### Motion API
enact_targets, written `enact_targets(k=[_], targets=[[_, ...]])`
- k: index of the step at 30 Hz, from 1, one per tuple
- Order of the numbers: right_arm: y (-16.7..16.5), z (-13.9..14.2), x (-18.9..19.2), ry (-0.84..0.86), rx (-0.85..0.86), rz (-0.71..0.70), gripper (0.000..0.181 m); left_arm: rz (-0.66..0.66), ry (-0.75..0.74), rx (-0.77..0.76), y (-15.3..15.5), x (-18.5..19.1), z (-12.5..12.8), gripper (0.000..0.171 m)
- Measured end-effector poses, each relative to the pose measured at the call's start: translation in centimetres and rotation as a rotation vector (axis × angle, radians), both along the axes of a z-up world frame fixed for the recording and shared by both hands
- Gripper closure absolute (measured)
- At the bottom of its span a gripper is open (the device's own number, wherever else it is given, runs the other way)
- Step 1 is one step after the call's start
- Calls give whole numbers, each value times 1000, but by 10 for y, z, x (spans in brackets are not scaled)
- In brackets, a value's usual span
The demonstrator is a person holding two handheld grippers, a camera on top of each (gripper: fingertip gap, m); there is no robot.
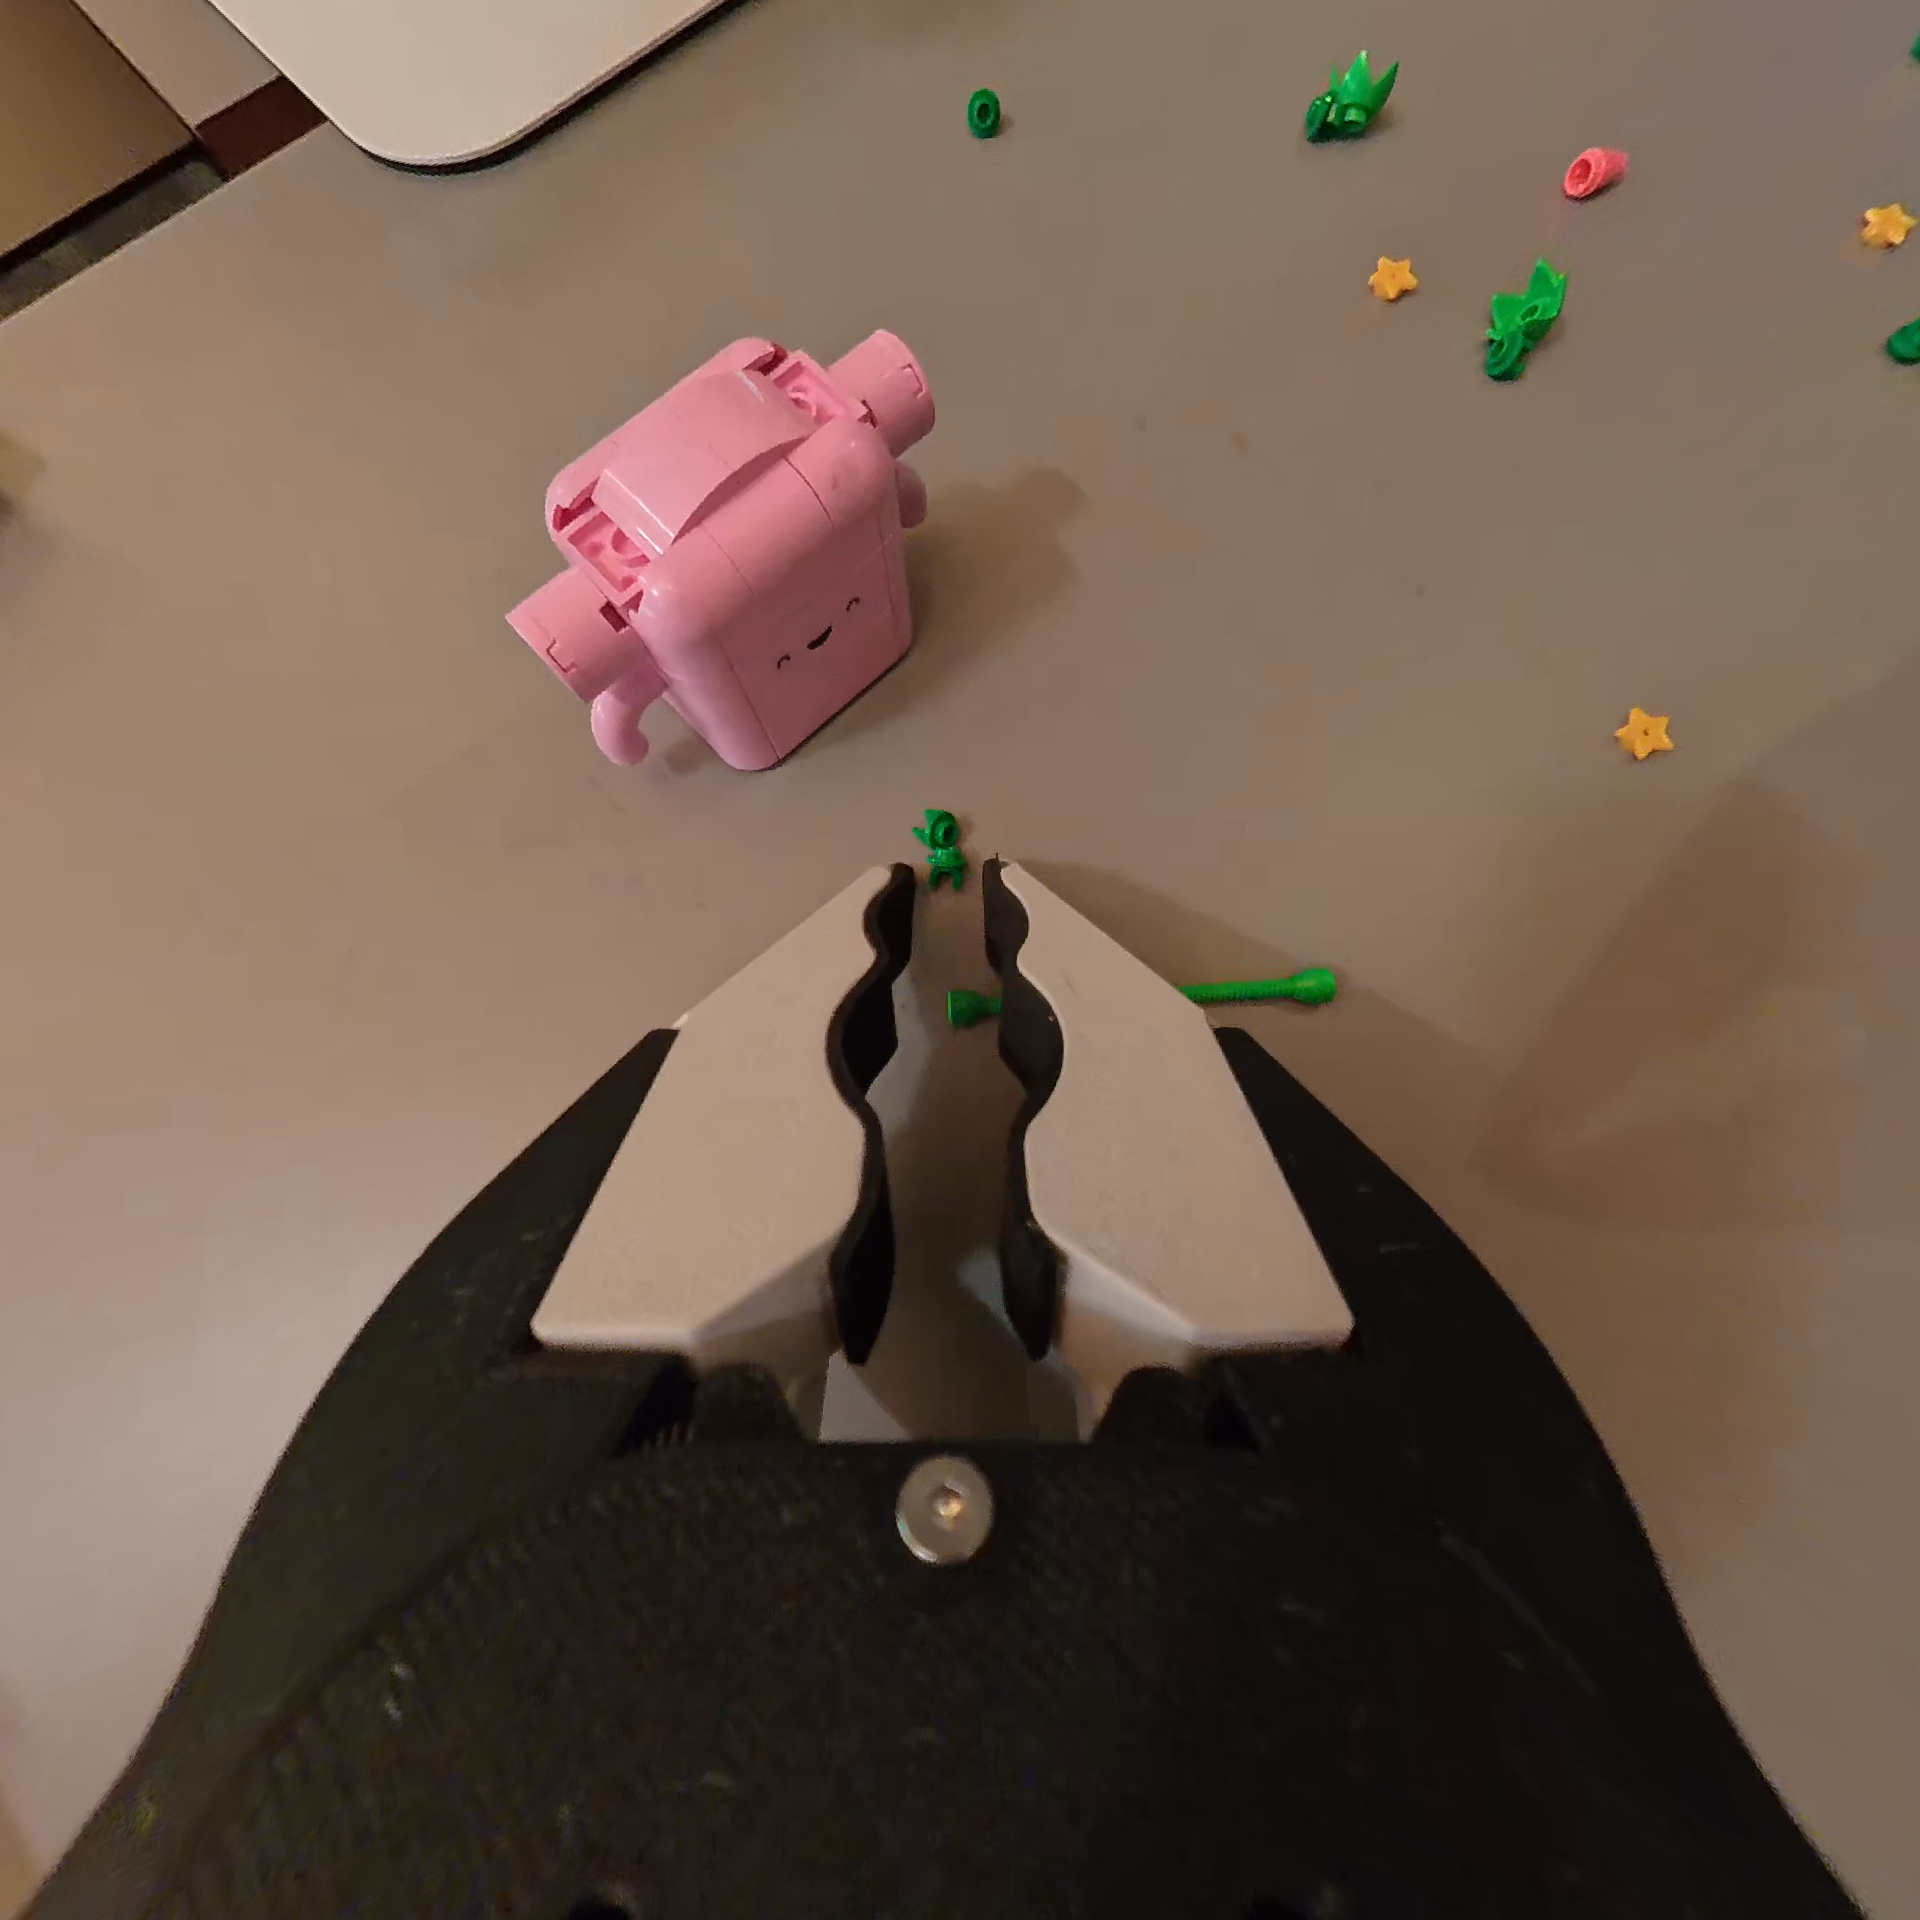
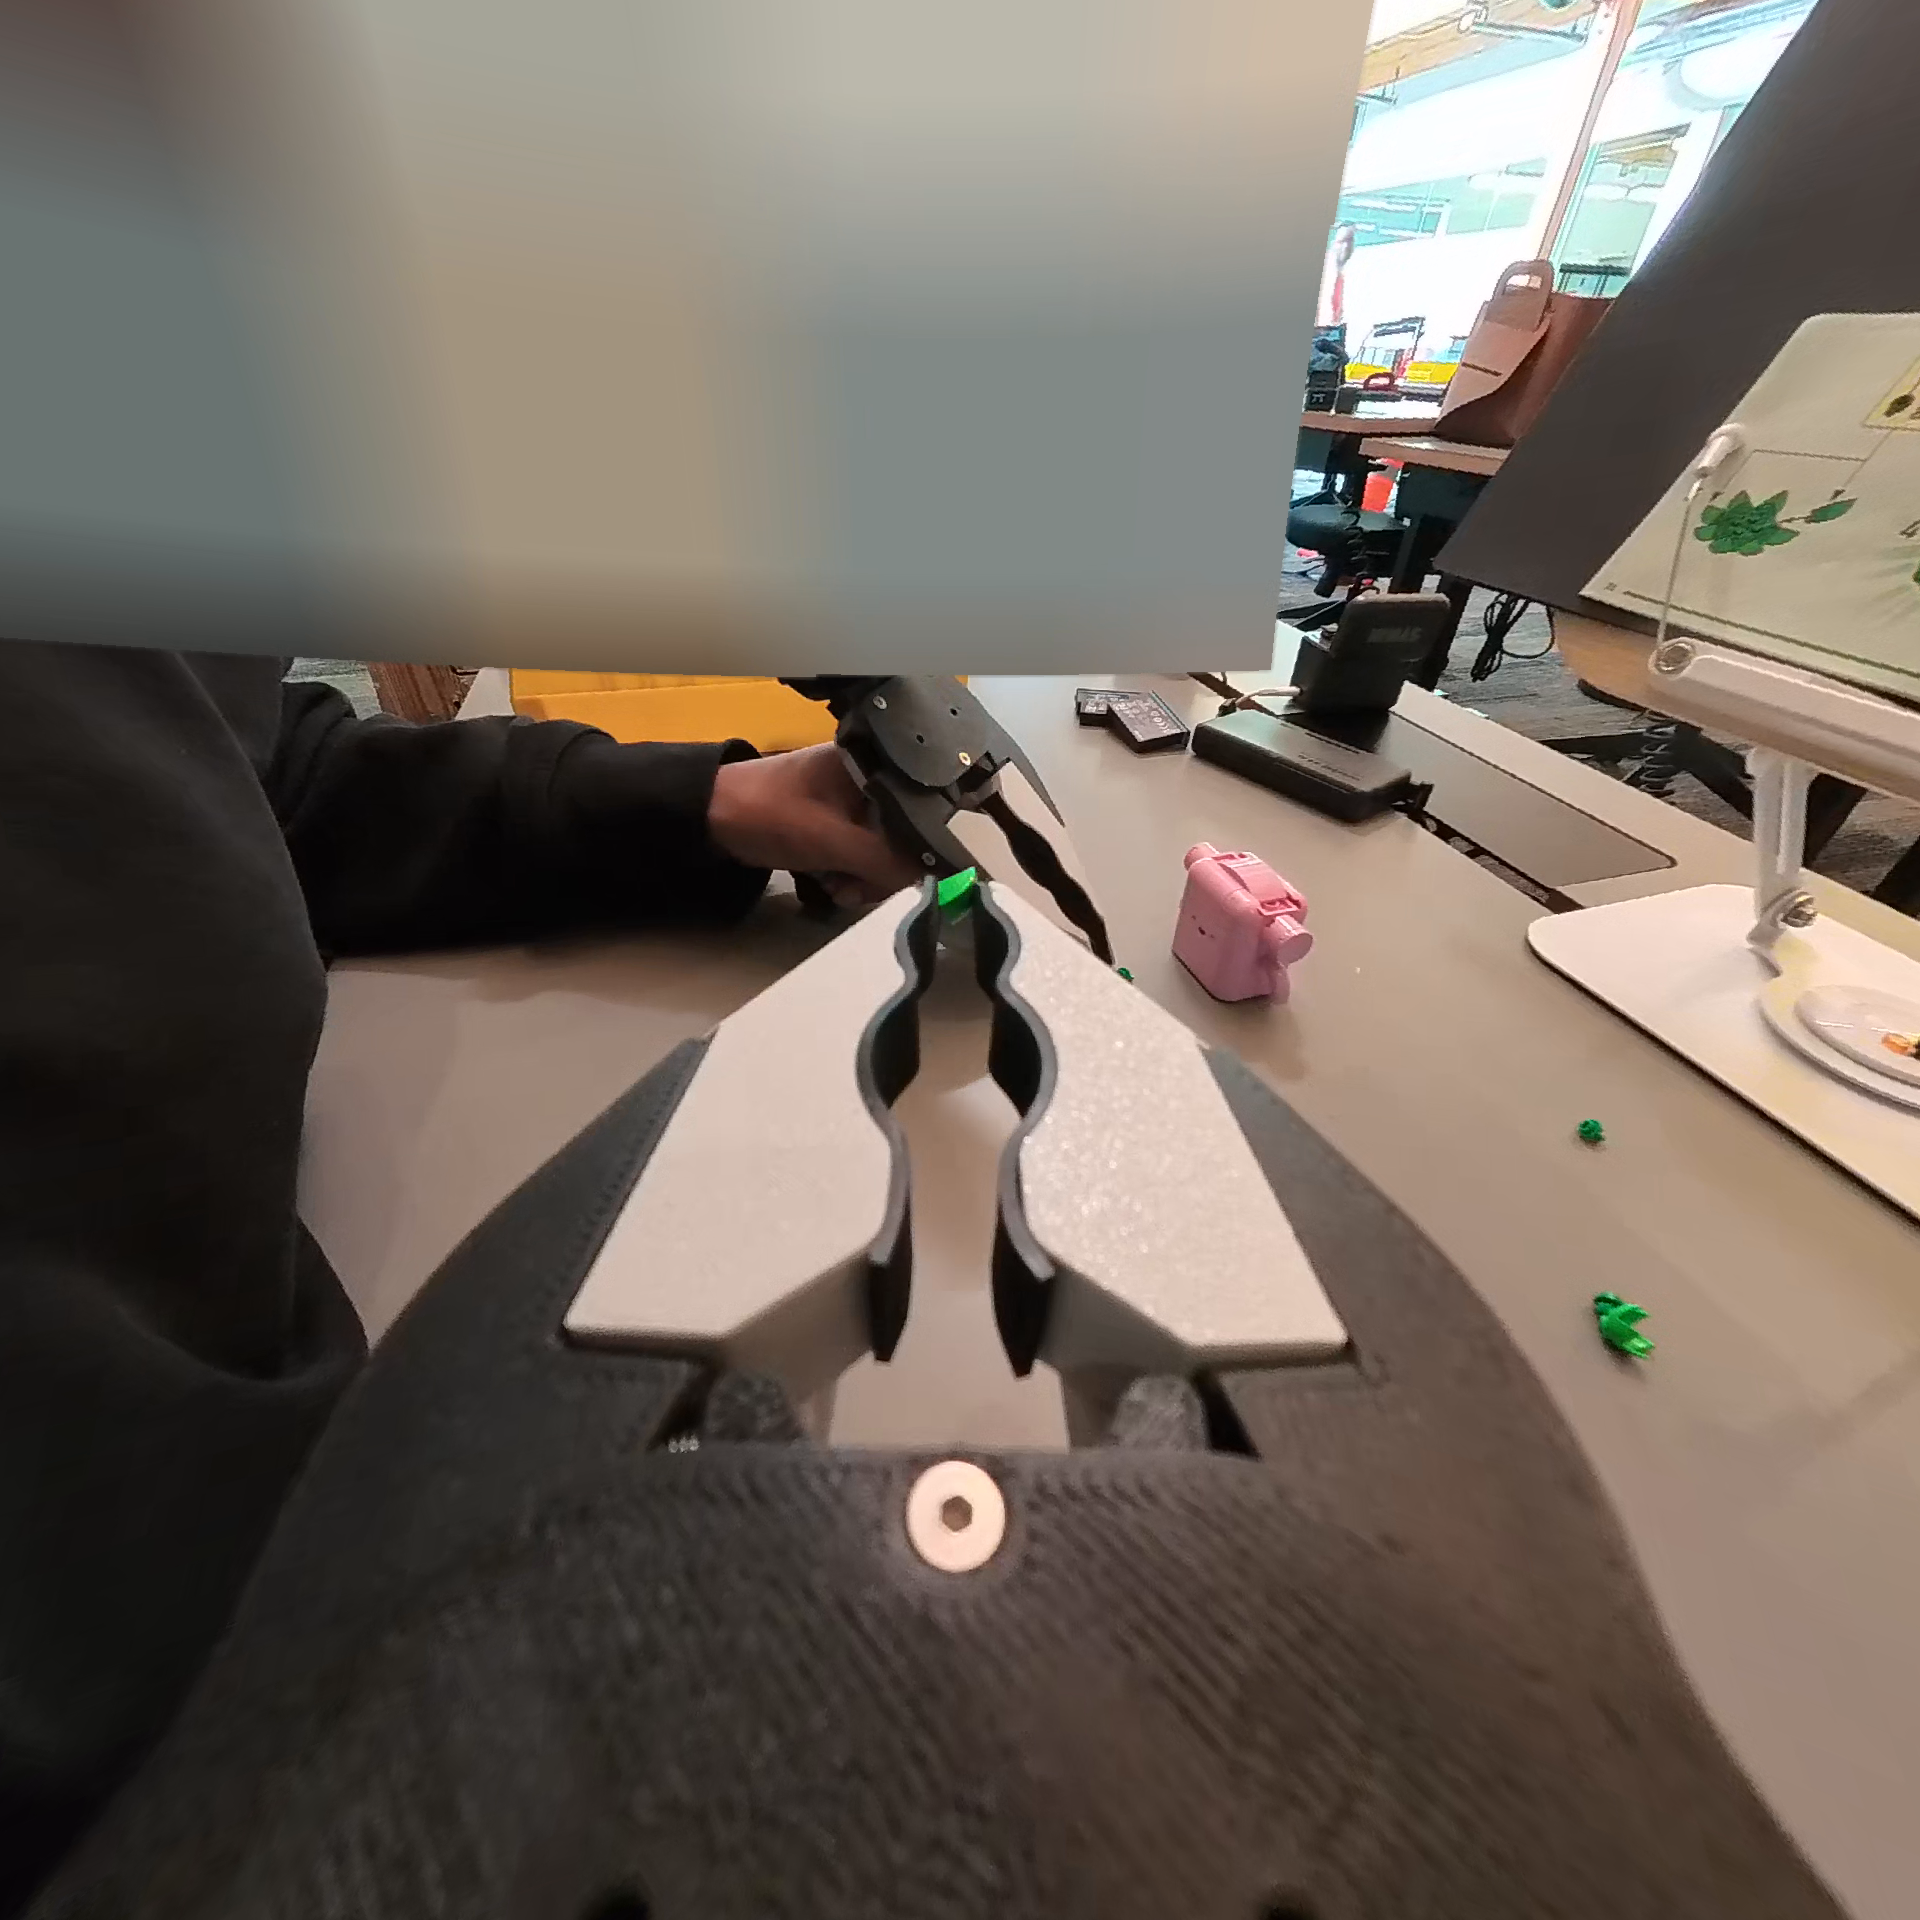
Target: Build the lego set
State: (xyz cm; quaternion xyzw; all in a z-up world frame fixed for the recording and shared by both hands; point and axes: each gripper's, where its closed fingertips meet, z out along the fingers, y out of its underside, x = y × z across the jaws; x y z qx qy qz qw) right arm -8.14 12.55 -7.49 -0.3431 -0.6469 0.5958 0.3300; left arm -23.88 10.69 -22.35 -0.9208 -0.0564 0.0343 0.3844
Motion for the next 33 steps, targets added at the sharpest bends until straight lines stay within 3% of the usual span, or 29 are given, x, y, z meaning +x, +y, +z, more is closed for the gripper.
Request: enact_targets(k=[8, 12, 19, 25, 28, 33], targets=[[-1, -1, -1, -8, 0, -5, 177, -40, 10, 14, 1, 6, 2, 168], [0, -4, -3, -35, -12, -16, 177, -116, 111, 184, 7, 20, 30, 169], [-9, -19, -14, -183, -164, -12, 177, -312, 672, 520, 8, 83, 108, 170], [-14, -24, -18, -342, -433, 27, 177, -394, 1169, 565, 4, 126, 122, 170], [-17, -20, -17, -381, -558, 76, 177, -396, 1314, 547, 4, 132, 125, 170], [-18, -15, -15, -414, -714, 138, 178, -393, 1432, 526, 6, 138, 127, 169]])
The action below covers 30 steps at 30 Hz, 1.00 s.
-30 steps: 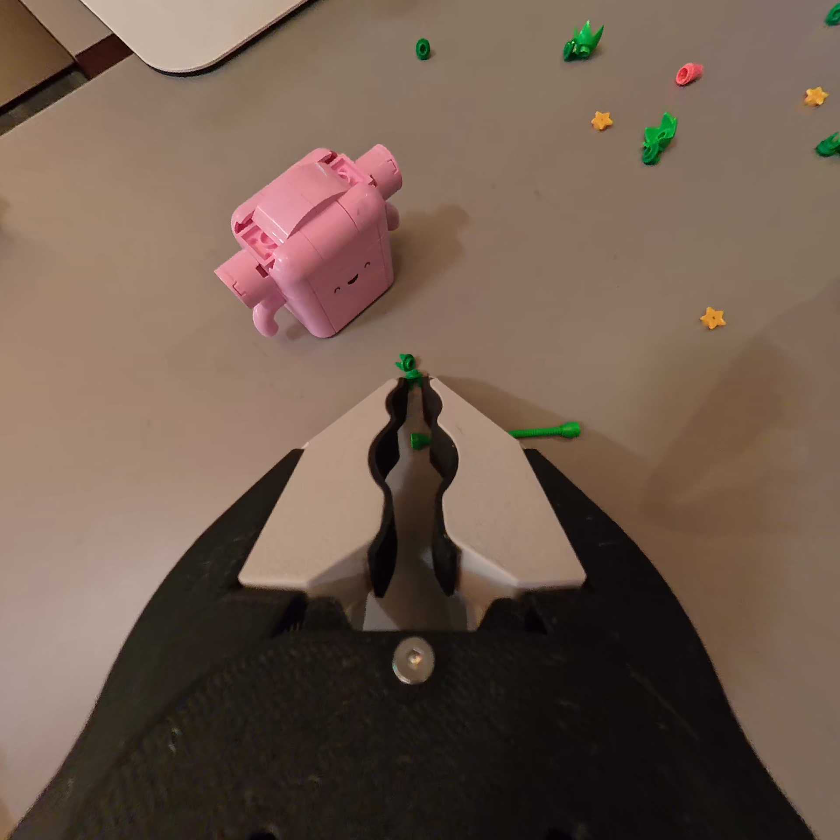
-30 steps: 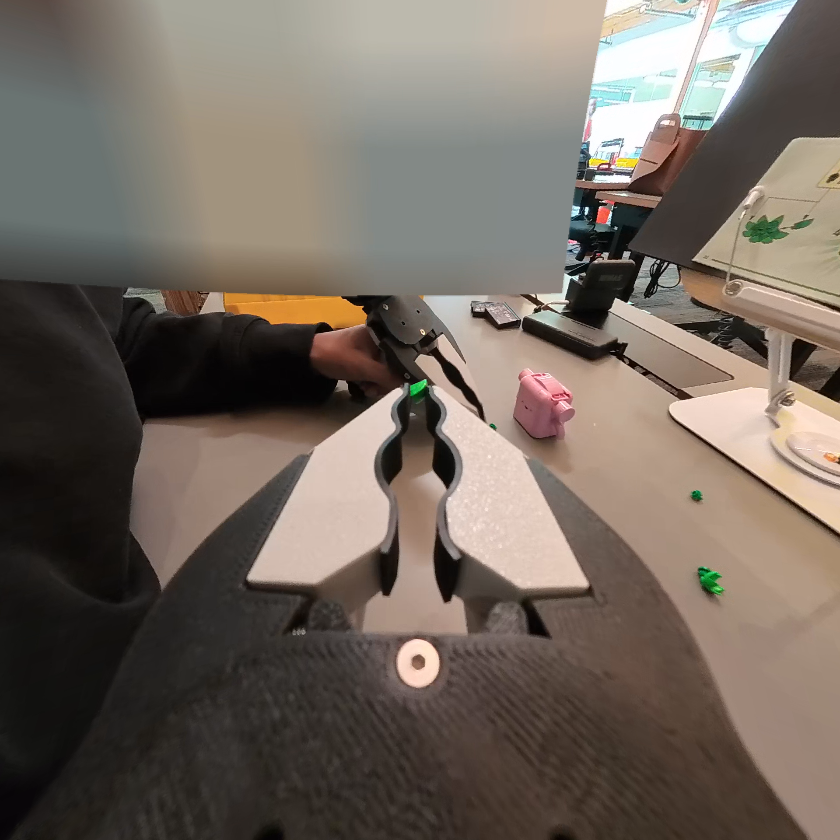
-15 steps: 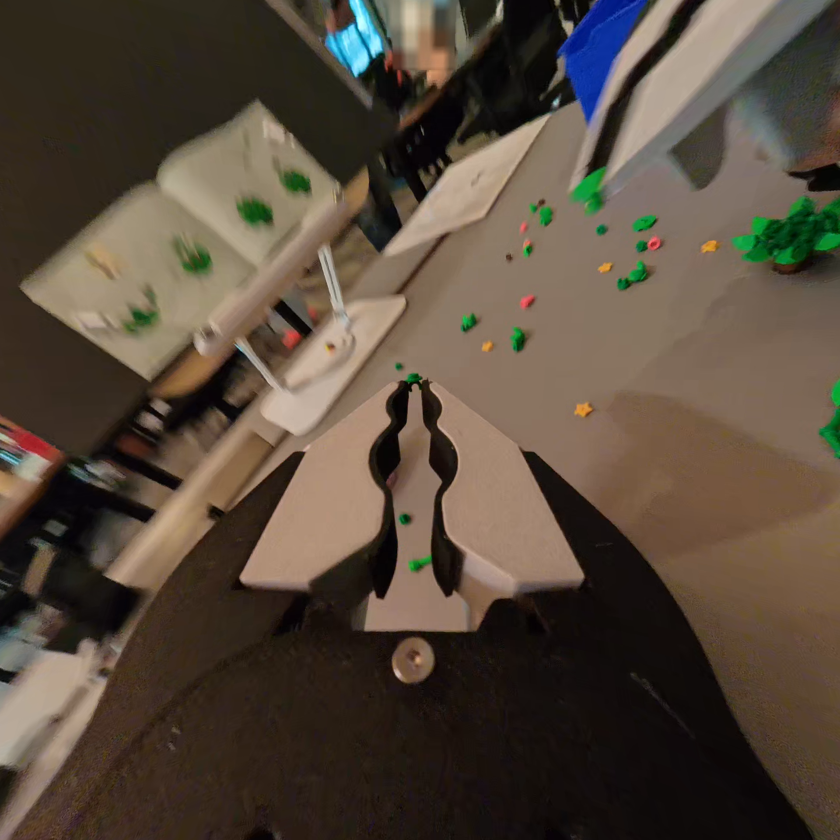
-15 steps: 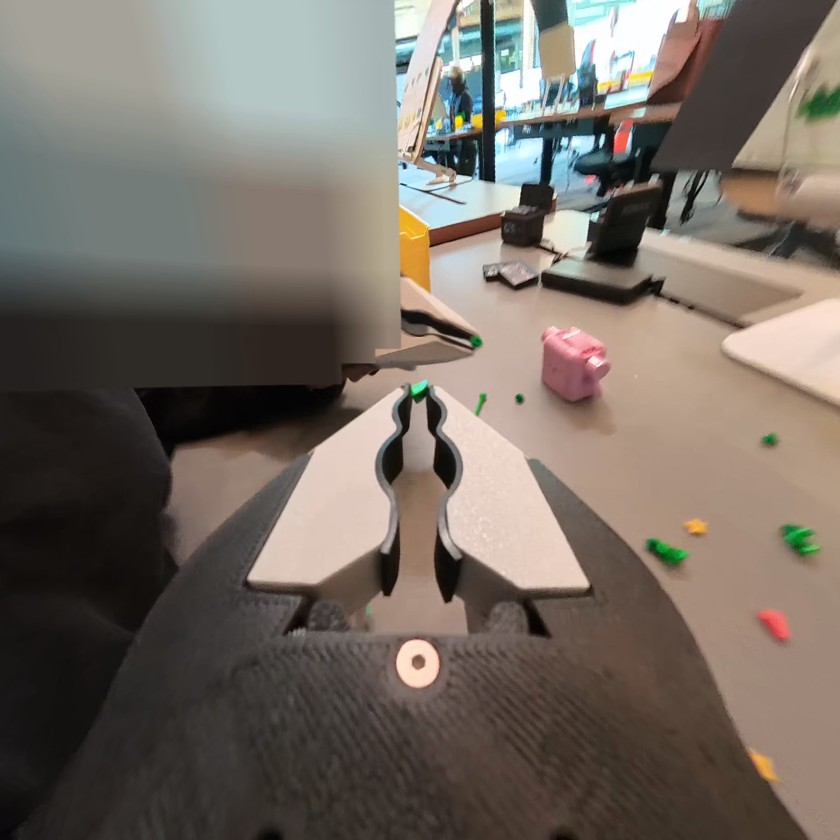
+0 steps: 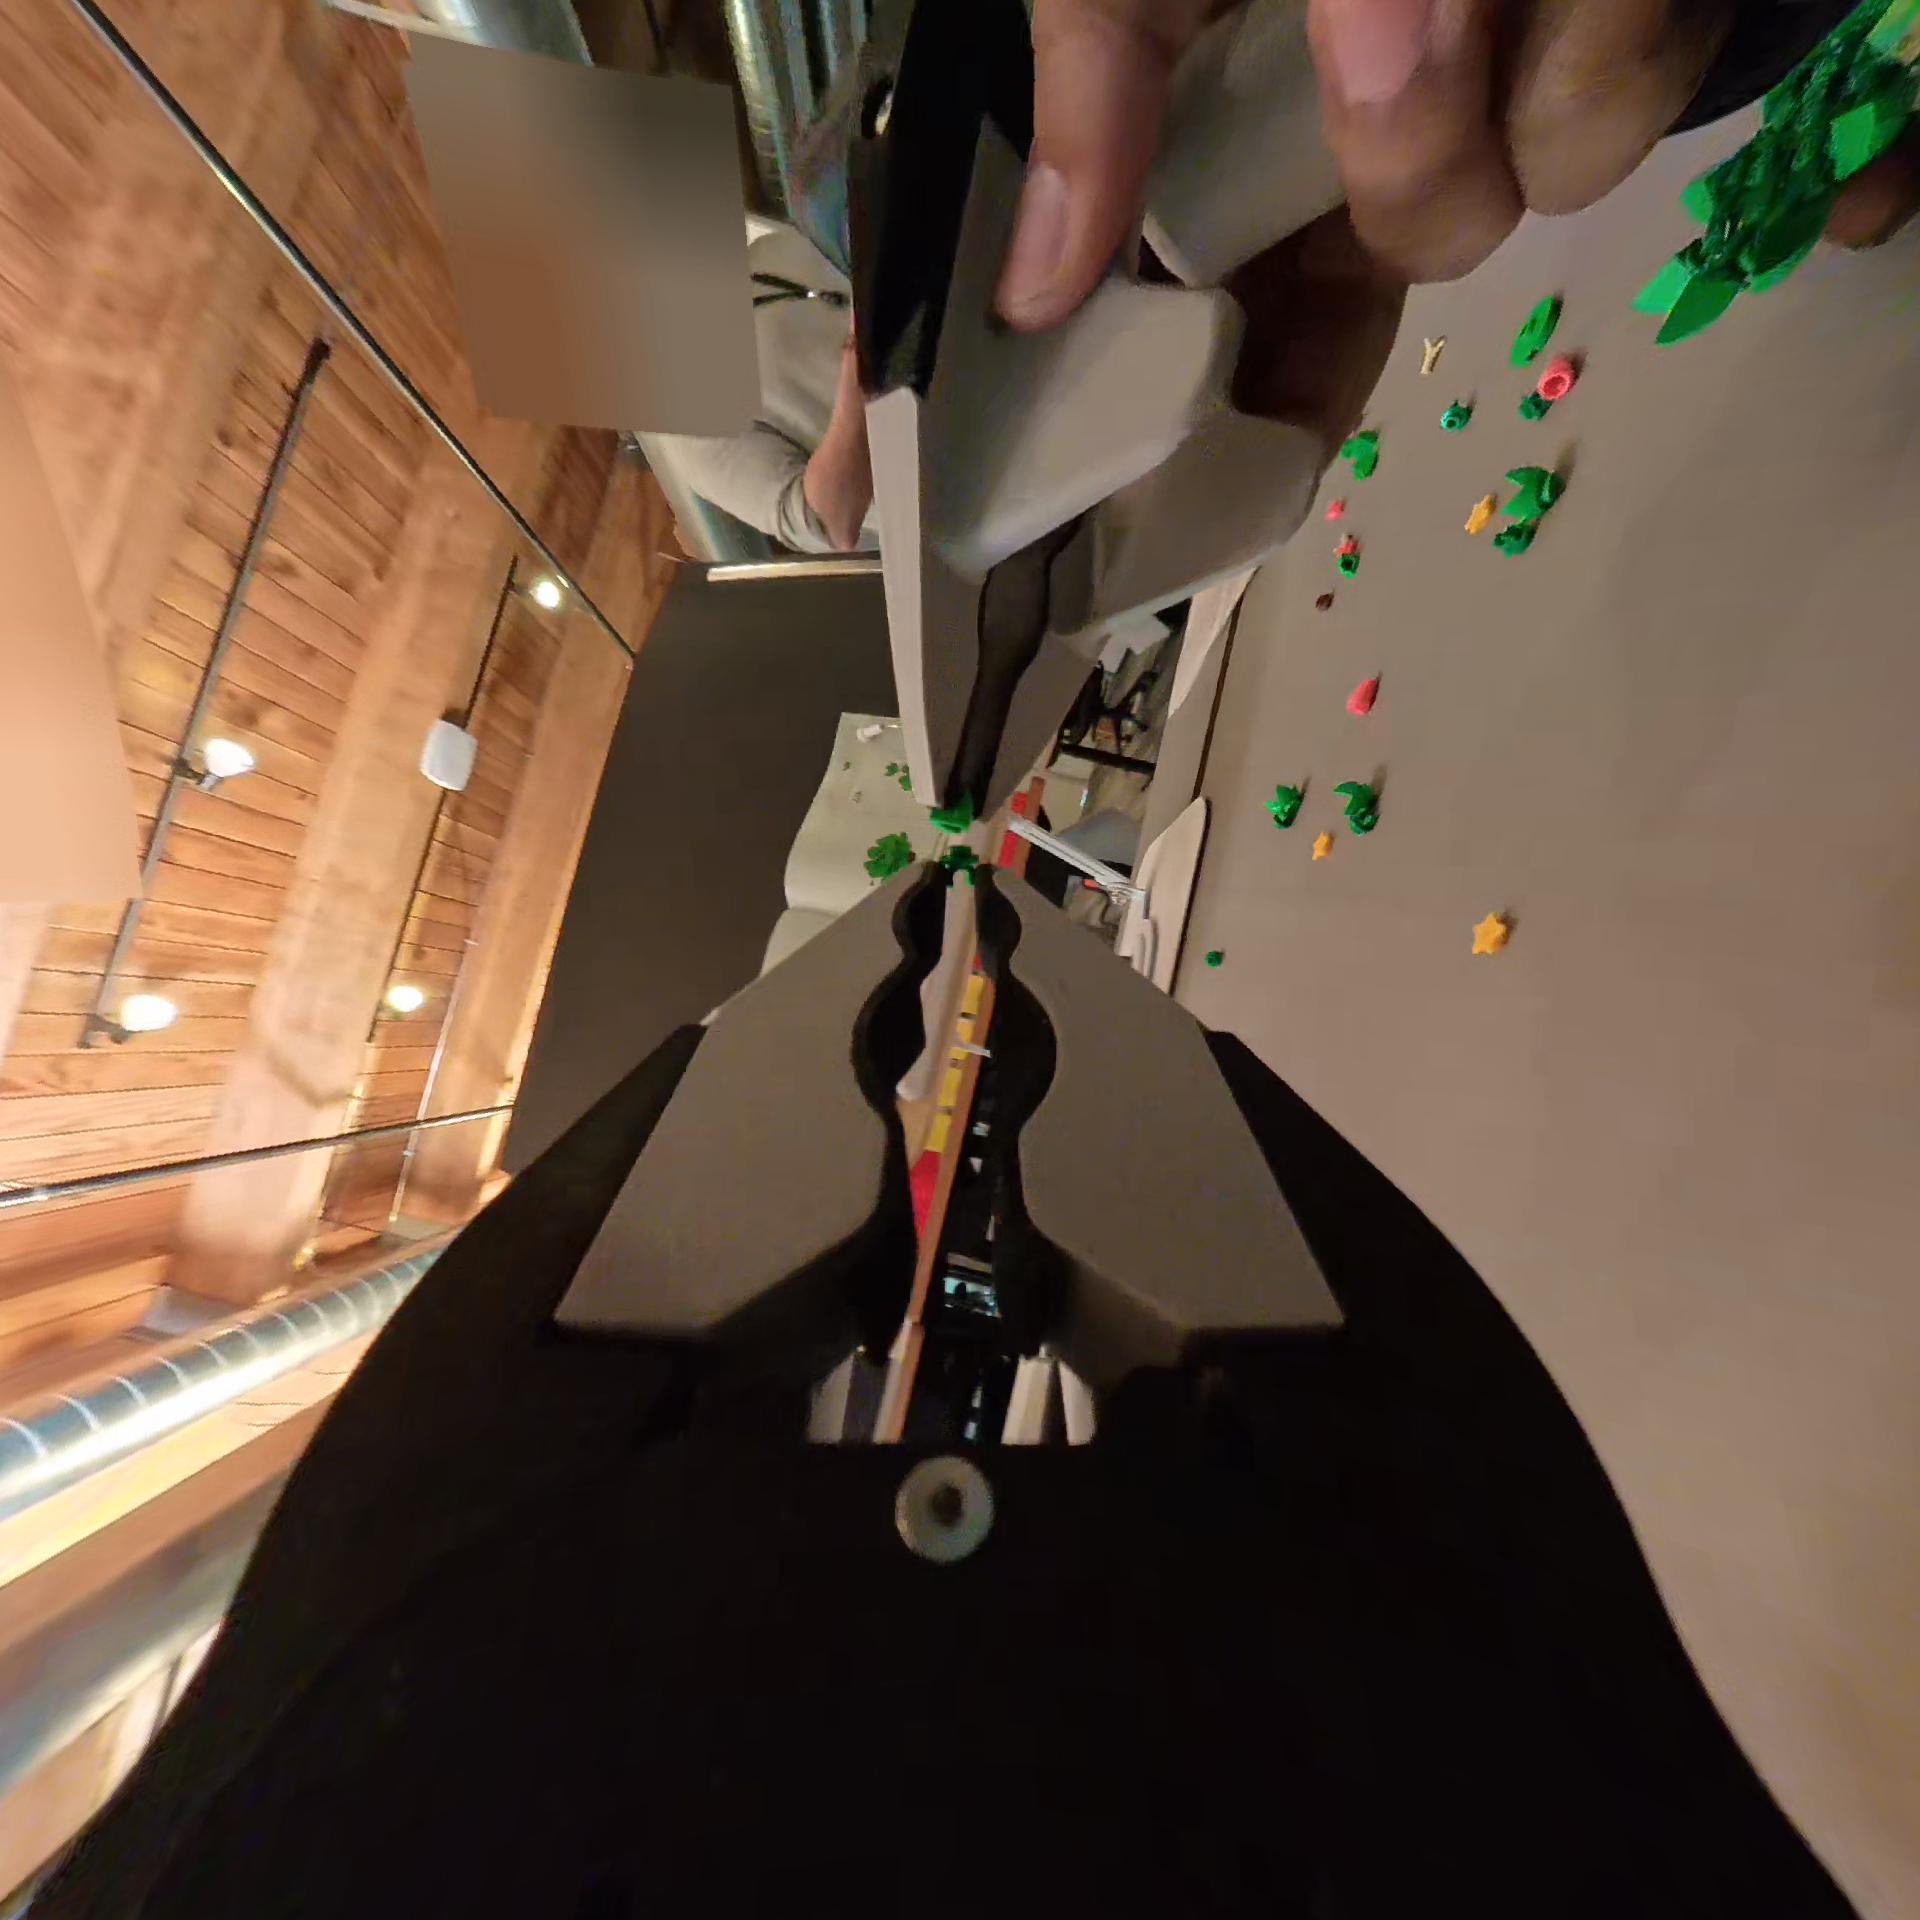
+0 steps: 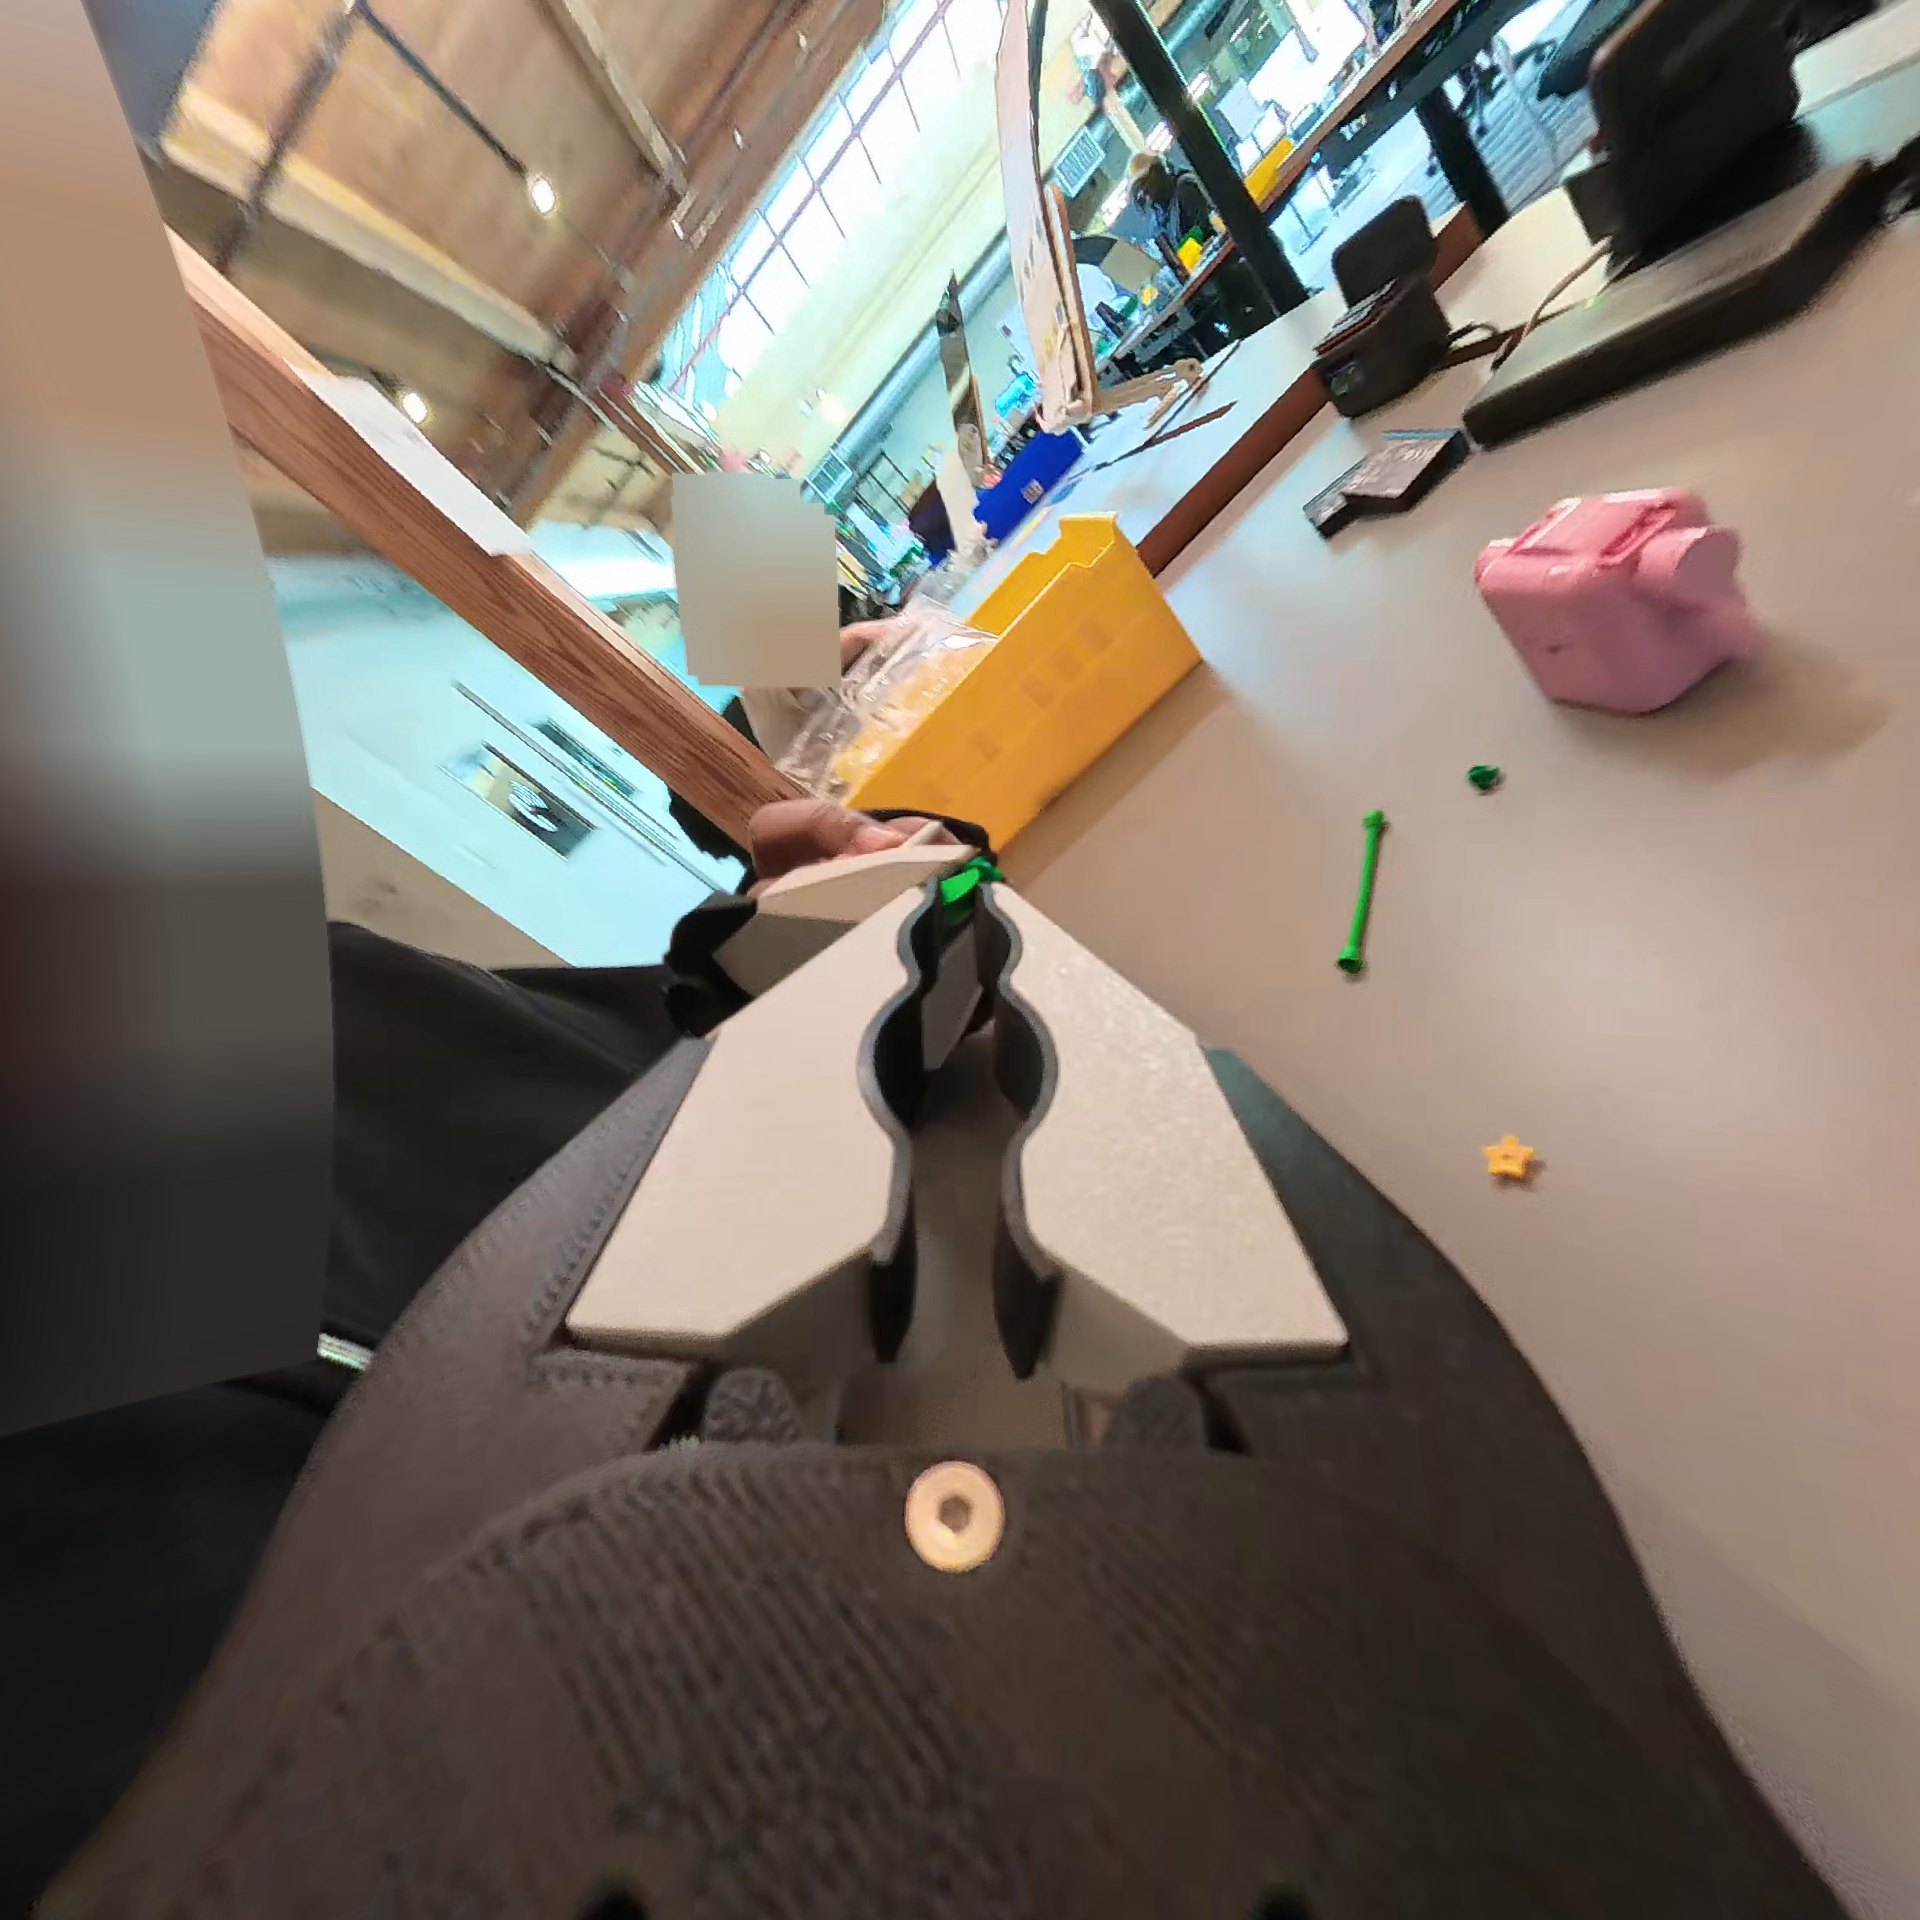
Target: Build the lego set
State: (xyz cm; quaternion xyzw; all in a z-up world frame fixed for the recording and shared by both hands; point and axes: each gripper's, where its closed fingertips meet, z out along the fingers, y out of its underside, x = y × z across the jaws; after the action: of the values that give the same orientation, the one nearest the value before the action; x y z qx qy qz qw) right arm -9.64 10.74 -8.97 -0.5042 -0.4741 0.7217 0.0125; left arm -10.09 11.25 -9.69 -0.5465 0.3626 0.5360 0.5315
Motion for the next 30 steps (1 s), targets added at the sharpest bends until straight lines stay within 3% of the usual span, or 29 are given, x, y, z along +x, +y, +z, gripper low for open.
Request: enact_targets(k=[6, 15, 23, 30], targets=[[0, 1, -2, -42, -152, 14, 178, 30, 80, 20, 3, 3, 3, 169], [2, -4, -4, -81, -235, -2, 178, 51, 124, 8, 9, 1, -3, 171], [2, 1, -4, -58, -355, 12, 178, 37, 86, 35, 9, 1, -1, 171], [4, -3, -7, -60, -361, -29, 178, 47, 54, 31, 8, -1, -1, 171]])
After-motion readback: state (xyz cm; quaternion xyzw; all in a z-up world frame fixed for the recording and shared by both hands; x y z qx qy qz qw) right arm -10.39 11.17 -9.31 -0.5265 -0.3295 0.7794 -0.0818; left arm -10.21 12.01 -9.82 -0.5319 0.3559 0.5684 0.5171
